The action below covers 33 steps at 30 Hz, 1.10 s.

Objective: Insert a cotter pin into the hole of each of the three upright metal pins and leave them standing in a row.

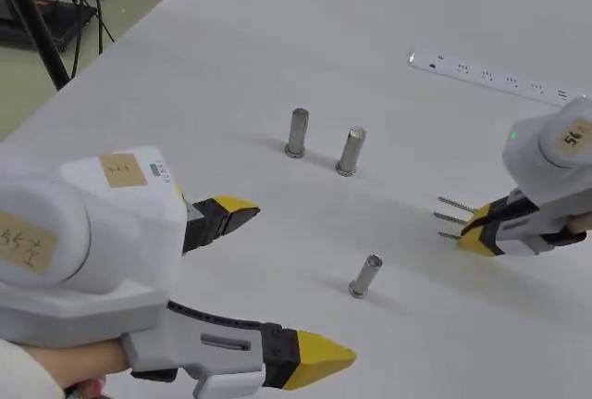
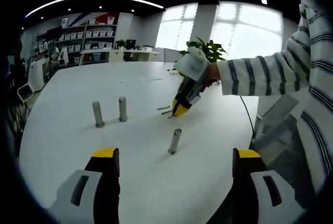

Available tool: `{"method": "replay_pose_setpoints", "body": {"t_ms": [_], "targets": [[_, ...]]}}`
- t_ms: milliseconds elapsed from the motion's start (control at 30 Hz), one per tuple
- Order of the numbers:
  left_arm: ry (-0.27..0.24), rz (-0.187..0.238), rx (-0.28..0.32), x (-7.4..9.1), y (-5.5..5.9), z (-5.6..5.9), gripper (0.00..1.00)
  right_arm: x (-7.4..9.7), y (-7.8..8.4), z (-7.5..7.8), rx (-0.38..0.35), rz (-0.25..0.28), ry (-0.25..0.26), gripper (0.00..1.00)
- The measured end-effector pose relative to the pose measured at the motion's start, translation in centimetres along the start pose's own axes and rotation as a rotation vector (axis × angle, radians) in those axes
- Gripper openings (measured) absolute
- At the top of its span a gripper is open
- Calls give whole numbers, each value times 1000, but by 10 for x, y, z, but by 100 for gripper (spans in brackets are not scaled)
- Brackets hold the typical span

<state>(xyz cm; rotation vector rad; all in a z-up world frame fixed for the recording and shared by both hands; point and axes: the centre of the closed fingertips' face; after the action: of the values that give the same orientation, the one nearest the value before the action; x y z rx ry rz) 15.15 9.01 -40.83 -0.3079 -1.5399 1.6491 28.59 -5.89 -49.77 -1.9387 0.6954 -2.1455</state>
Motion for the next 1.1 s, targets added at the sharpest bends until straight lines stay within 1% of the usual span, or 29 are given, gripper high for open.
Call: {"method": "replay_pose_setpoints", "body": {"t_ms": [133, 233, 333, 467, 500, 600, 633, 700, 800, 833, 933, 1100], "targets": [[3, -4, -3, 0, 1, 1, 87, 0, -1, 1, 18, -12, 7, 0], [3, -3, 0, 0, 1, 1, 87, 0, -1, 1, 14, -16, 13, 0], [4, -5, -2, 0, 1, 1, 87, -1, 0, 6, 2, -8, 29, 0], [7, 0, 3, 0, 0, 2, 87, -1, 0, 5, 2, 3, 26, 0], [7, 1, 7, -1, 0, 2, 87, -1, -1, 5, 30, 5, 26, 0], [10, -3, 11, -1, 0, 3, 84, -1, -1, 4, 45, 8, 39, 0], [10, -5, 10, -1, 0, 3, 84, -1, -1, 4, 63, 9, 42, 0], [11, -5, 8, 0, -1, 3, 84, 0, -2, 3, 122, 10, 55, 0], [16, 0, 19, 0, -2, 4, 84, 0, 0, -1, 154, 0, 55, 0], [19, 2, 22, -1, -3, 4, 84, 1, 0, -2, 165, -2, 64, 0], [24, 1, 20, -2, -4, 4, 84, 5, -1, -4, 163, 2, 73, 0], [38, -4, 13, -6, -8, 7, 83, 18, -7, -6, 146, 48, 107, 0]]}}
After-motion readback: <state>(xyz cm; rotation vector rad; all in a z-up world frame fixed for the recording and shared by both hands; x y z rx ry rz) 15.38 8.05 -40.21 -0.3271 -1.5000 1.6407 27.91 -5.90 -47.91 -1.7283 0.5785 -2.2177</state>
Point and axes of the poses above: the centre of the closed fingertips' face, and the gripper's own axes: x roughly backward along the fingers, z roughly to its right, y roughly out of its underside, and after that the axes turned 5 degrees about z, right-handed
